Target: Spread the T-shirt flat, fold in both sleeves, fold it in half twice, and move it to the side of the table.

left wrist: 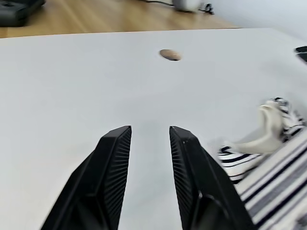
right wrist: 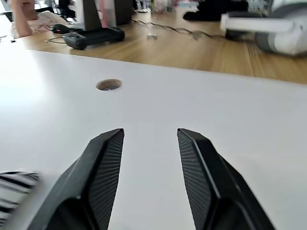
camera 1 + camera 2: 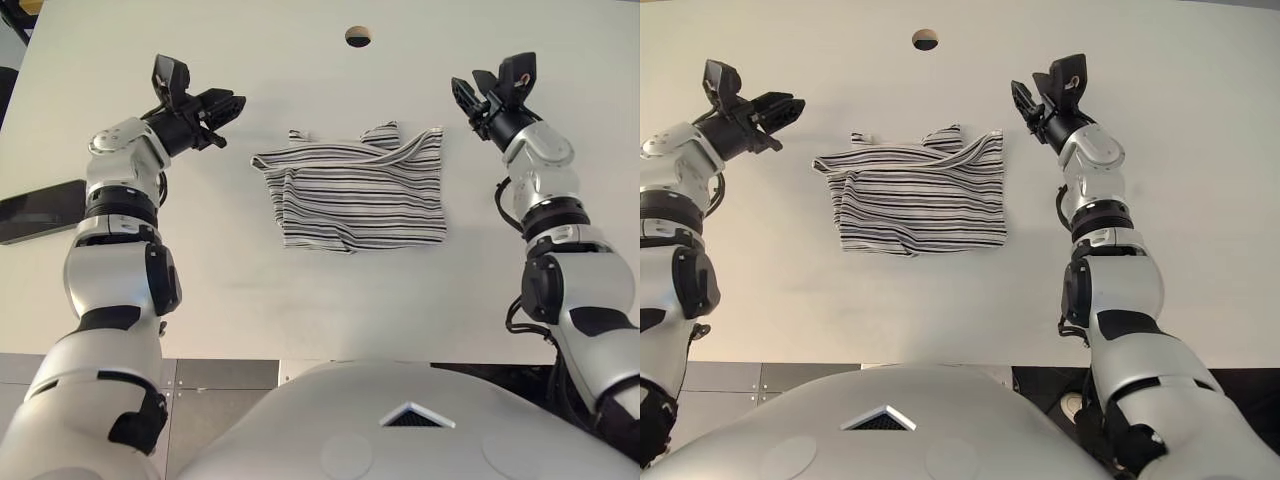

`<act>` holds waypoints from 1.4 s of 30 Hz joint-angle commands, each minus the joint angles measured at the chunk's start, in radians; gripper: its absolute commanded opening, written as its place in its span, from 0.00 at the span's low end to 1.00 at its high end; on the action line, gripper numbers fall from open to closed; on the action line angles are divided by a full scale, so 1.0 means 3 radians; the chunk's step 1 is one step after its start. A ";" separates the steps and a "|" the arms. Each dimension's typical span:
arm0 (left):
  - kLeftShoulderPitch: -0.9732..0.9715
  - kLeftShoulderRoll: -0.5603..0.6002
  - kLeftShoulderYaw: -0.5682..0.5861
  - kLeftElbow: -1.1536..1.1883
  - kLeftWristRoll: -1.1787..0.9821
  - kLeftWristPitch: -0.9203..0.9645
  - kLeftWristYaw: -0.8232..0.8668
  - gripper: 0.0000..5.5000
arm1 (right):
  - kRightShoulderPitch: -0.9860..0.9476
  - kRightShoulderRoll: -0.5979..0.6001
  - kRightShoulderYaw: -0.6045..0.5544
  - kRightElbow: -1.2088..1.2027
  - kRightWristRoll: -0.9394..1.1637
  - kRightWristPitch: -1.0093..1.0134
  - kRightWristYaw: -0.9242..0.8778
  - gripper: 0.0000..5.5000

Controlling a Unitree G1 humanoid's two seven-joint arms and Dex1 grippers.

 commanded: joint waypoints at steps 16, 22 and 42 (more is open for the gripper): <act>0.1850 0.0239 -0.1076 -0.2967 0.0514 -0.0884 -0.1057 0.27 | 0.1302 -0.0597 0.1218 -0.1854 -0.0979 -0.0993 0.1080 0.37; 0.1555 0.0814 -0.1640 -0.2072 0.2046 -0.2226 -0.0382 0.27 | 0.1385 -0.1096 0.1534 -0.2239 -0.1545 -0.0893 0.1278 0.37; -0.1209 0.0297 -0.4478 -0.0445 0.6386 -0.2234 0.4929 0.27 | 0.1927 -0.0790 0.2038 -0.4007 -0.0435 0.0523 0.1896 0.37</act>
